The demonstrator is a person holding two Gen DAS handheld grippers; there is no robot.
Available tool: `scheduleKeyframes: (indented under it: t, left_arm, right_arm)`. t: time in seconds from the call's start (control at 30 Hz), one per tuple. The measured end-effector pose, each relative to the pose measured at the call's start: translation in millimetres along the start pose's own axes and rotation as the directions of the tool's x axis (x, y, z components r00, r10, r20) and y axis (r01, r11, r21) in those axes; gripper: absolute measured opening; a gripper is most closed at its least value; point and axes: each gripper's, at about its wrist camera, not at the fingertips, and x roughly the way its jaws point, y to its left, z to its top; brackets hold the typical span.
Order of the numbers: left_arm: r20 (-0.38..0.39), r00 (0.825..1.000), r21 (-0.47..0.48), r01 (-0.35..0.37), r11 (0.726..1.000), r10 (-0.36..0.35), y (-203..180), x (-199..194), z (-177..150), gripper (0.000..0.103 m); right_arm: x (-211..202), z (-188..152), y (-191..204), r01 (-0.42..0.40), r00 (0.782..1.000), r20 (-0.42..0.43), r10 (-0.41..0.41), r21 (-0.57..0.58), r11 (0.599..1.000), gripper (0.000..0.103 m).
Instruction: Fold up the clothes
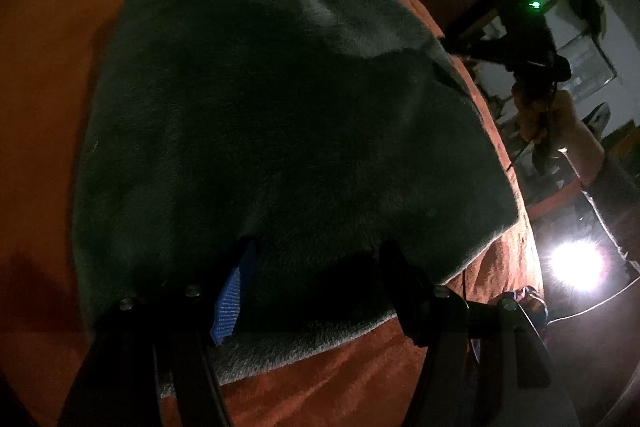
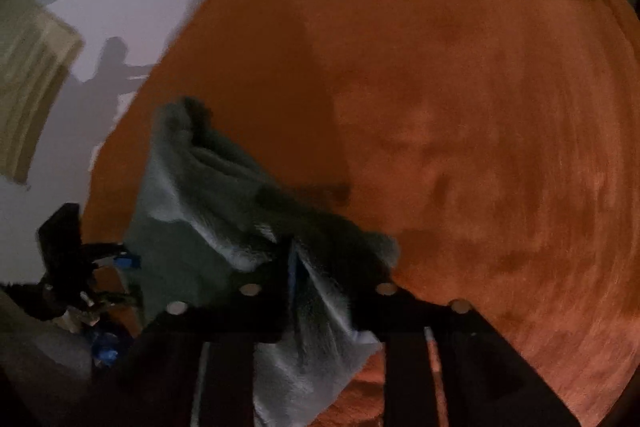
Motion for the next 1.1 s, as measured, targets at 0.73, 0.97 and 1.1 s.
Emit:
scheduleKeyframes:
  t: [0.73, 0.97, 1.1]
  left_arm:
    - [0.01, 1.0, -0.018, 0.01, 1.0, -0.01, 2.5, -10.1, -9.8, 0.065]
    - [0.012, 1.0, -0.024, 0.015, 1.0, -0.014, -17.3, 1.6, -15.8, 0.065]
    - [0.011, 1.0, -0.027, 0.019, 0.999, -0.019, -14.0, -4.9, -10.3, 0.065]
  right_arm:
    - [-9.1, 12.0, 50.6, 0.117, 0.987, 0.144, -0.074, -0.318, 0.941, 0.007]
    - [6.8, 16.4, 11.2, 0.052, 0.984, 0.17, -0.049, -0.014, 0.999, 0.035]
    - [-9.7, 14.6, -8.5, 0.031, 0.969, 0.237, -0.063, 0.135, 0.99, 0.044]
